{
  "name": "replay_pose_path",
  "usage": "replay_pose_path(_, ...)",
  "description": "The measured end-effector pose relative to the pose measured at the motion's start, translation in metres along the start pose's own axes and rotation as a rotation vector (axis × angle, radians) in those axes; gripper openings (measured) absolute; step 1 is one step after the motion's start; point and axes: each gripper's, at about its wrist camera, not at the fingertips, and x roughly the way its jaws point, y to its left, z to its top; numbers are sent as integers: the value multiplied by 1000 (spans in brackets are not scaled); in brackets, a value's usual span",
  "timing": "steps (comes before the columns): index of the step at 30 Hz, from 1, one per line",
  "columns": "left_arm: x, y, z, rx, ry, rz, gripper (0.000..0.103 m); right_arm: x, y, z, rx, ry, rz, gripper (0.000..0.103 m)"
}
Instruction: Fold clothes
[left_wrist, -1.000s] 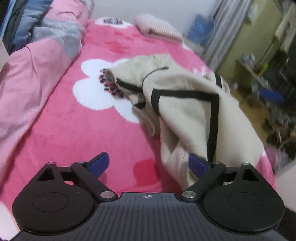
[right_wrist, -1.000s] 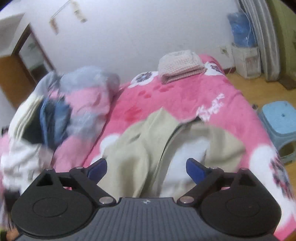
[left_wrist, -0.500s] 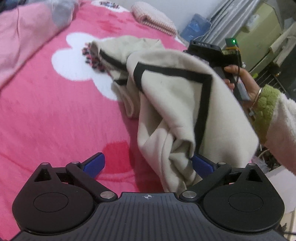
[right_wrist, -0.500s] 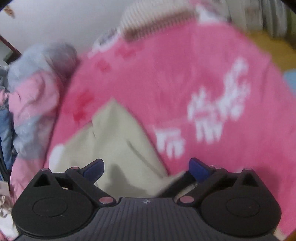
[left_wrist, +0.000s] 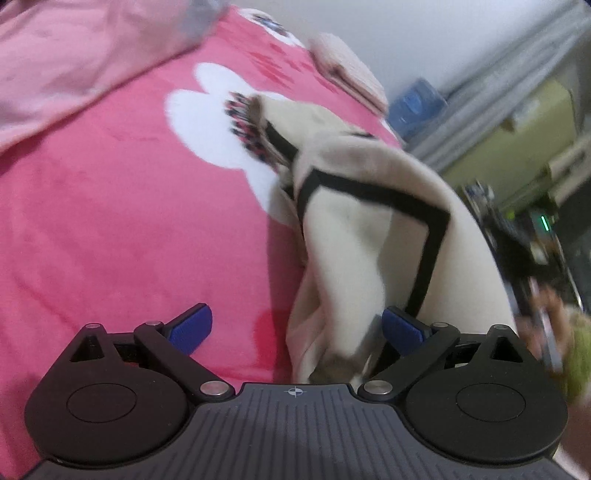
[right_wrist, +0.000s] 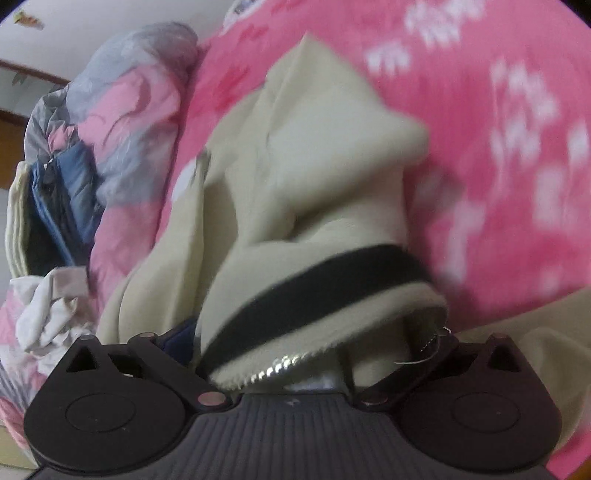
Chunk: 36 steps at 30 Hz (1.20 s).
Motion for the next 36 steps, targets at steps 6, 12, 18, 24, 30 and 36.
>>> replay_pose_path(6,-10,7,6,-23,-1,25,98,1,10,-71,178,-49,87,103)
replay_pose_path(12,-28,6,11,-33,-37,75,98,13,31,-140,277,12,148,103)
replay_pose_path(18,-42,4,10,-12,-62,118,98,-5,56,-183,225,16,-11,103)
replay_pose_path(24,-52,-1,4,15,-69,181,98,-72,66,-180,154,-146,-32,102)
replay_pose_path(30,-67,-12,12,72,-69,286,98,-79,80,-144,41,-236,20,102)
replay_pose_path(36,-92,-16,20,126,-78,306,99,-47,84,-88,-4,-274,26,87)
